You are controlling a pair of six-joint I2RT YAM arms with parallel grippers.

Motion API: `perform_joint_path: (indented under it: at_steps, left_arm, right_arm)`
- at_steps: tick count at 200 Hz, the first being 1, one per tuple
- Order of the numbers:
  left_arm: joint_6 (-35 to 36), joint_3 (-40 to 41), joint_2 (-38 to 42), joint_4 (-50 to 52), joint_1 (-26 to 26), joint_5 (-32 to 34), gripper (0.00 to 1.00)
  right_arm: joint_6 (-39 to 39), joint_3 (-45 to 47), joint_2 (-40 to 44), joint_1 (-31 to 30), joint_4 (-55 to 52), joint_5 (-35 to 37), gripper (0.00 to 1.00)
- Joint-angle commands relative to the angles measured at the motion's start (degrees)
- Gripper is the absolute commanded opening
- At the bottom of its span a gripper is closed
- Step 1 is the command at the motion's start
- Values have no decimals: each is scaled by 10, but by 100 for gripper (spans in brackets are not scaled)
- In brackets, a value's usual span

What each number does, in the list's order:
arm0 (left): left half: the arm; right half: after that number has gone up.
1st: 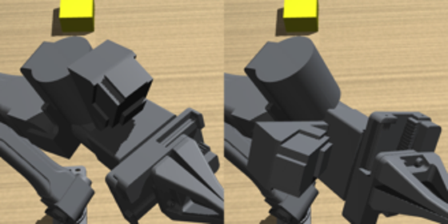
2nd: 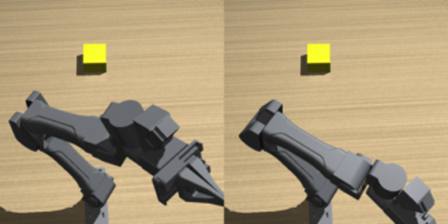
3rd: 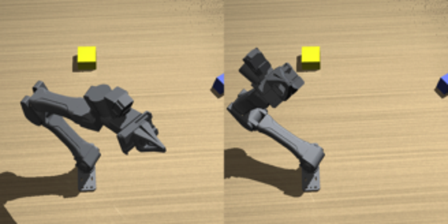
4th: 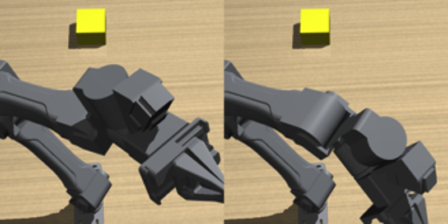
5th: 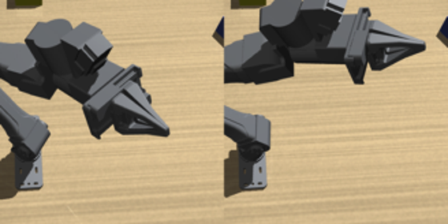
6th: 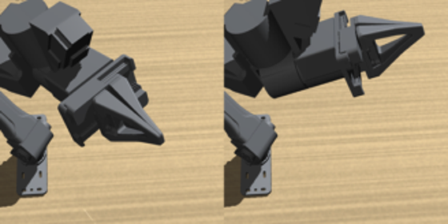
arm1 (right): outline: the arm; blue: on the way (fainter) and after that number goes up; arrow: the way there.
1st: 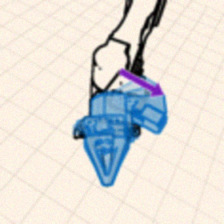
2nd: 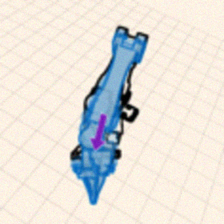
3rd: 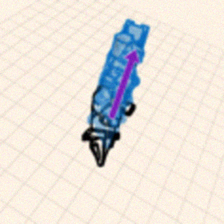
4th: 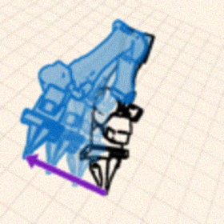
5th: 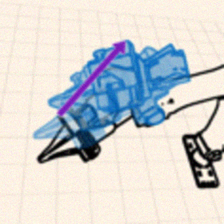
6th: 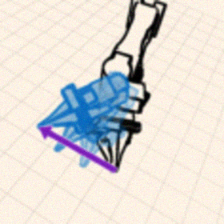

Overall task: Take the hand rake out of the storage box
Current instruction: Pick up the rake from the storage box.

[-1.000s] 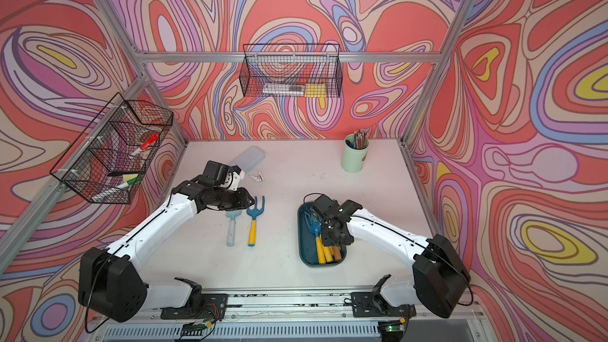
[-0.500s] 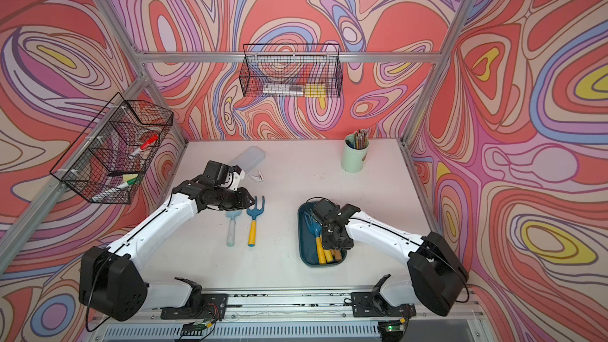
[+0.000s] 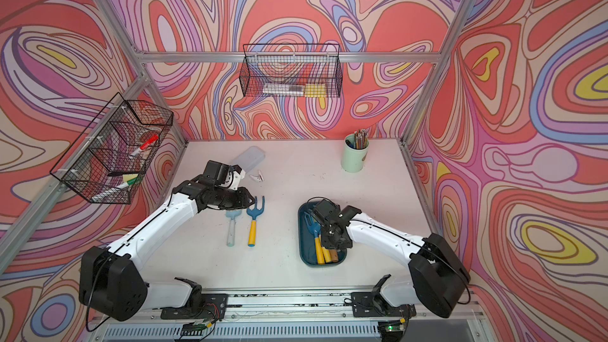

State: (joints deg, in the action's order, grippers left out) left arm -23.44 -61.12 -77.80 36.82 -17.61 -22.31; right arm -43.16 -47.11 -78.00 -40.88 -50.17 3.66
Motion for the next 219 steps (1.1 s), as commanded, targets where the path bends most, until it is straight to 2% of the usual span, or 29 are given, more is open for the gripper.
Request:
perform_joint_path:
  at_steps: [1,20,48,77,100,140,219]
  left_arm:
    - [-1,3,-2,-11,-2,-3,33]
    - [-2,5,2,-11,-2,-2,33]
    - [0,4,7,-8,-2,0,33]
    - [2,4,10,-6,-2,2,33]
    - [4,0,9,-4,-2,3,33]
    - [0,1,8,-9,-2,3,33]
    - [-2,-19,10,-2,-2,5,34]
  right_arm:
    - [-7,11,9,2,7,8,19]
    - [-4,14,1,2,10,4,18]
    - [-3,14,-13,2,11,4,28]
    - [-3,20,-25,2,26,0,27]
    - [-3,24,-21,2,34,-2,15]
    - [2,3,0,2,-1,15,2]
    - [5,-55,53,2,-58,32,0]
